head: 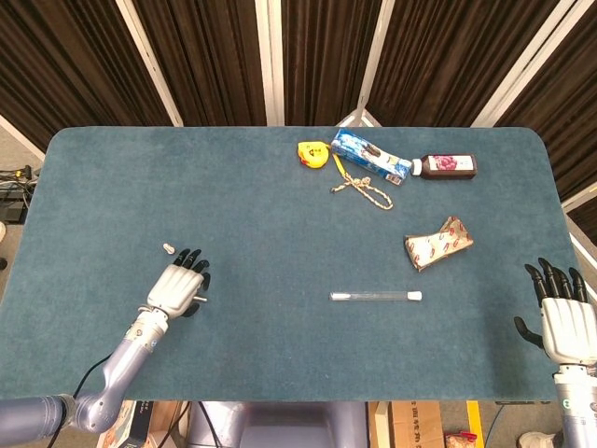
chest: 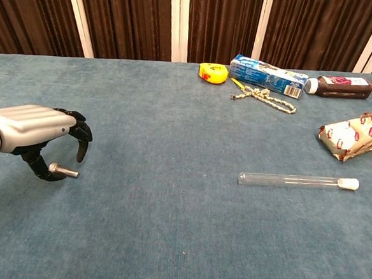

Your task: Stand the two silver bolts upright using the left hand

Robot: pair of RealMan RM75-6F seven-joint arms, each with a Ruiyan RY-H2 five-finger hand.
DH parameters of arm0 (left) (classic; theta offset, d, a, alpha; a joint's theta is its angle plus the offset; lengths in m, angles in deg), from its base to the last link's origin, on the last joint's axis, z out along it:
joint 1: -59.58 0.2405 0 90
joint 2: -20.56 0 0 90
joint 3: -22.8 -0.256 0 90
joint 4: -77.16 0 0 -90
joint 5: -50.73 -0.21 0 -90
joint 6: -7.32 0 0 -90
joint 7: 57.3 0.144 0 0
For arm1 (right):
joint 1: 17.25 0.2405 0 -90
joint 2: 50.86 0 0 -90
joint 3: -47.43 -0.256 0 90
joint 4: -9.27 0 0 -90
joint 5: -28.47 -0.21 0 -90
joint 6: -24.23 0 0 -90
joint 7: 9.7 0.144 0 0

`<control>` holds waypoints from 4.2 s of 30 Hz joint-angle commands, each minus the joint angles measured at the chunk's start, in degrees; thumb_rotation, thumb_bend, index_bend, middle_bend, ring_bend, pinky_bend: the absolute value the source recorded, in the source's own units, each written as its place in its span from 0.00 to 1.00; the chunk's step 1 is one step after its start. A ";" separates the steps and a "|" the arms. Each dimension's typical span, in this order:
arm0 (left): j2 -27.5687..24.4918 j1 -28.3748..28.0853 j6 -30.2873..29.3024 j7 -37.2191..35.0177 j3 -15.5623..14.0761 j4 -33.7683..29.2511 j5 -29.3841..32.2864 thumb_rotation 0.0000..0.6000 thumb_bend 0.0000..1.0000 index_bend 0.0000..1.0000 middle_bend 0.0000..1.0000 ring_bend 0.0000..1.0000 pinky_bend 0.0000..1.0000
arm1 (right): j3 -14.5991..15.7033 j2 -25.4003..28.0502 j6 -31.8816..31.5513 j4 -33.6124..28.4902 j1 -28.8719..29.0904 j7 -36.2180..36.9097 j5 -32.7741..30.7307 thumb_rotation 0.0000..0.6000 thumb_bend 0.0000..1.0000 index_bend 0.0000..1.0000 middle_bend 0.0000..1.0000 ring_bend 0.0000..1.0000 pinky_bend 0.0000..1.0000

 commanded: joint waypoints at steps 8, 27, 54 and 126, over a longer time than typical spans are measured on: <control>1.29 -0.30 -0.08 1.46 -0.40 1.03 0.15 1.00 0.43 0.49 0.20 0.00 0.04 | -0.09 -0.25 0.30 0.46 0.10 0.38 -0.27 1.00 0.25 0.14 0.08 0.12 0.00; 2.97 -0.37 -0.99 3.93 -0.98 2.16 0.09 1.00 0.47 0.53 0.22 0.01 0.04 | -0.29 -0.35 0.46 0.90 0.12 1.20 -0.56 1.00 0.25 0.14 0.08 0.12 0.00; 0.99 1.21 -2.35 -6.51 1.70 -0.01 -3.97 1.00 0.52 0.61 0.28 0.02 0.04 | -0.43 -0.34 0.24 1.23 0.07 2.05 -0.41 1.00 0.25 0.14 0.08 0.12 0.00; 5.87 0.10 5.81 -92.92 -3.11 32.25 -30.94 1.00 0.49 0.60 0.25 0.00 0.00 | -0.58 -2.12 -0.23 2.60 0.32 2.06 0.01 1.00 0.25 0.16 0.08 0.13 0.00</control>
